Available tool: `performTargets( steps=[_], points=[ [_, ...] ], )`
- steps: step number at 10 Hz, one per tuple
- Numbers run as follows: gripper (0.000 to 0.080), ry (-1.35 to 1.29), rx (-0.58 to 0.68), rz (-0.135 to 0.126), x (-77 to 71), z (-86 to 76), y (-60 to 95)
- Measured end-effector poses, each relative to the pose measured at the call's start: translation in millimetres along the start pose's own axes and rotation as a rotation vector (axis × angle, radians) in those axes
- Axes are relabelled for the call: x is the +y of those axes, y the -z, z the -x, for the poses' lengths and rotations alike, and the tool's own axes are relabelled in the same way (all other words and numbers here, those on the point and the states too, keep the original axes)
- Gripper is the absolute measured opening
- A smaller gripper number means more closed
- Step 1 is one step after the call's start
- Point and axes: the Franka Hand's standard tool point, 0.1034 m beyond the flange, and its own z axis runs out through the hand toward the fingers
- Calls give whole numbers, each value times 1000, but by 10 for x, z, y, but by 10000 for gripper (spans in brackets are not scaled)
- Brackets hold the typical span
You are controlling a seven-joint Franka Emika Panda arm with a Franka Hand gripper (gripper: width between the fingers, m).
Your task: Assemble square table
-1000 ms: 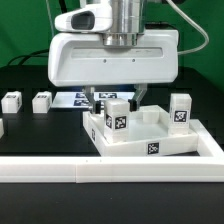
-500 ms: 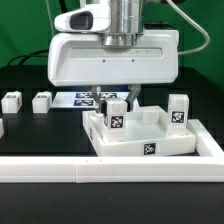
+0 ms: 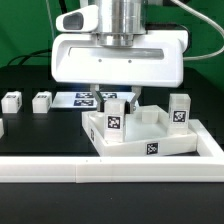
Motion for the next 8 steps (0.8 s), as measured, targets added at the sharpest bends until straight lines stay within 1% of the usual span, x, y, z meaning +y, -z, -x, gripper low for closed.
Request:
performTargets(
  steps=[1,5,7,8],
  points=[
    [290,-127,3,-6,-17,2,2],
    [290,-399,6,-1,-31,6,7],
    [290,-612,7,-4,-35,7,10],
    [291,-676,7,-3,-35,8,9]
  ],
)
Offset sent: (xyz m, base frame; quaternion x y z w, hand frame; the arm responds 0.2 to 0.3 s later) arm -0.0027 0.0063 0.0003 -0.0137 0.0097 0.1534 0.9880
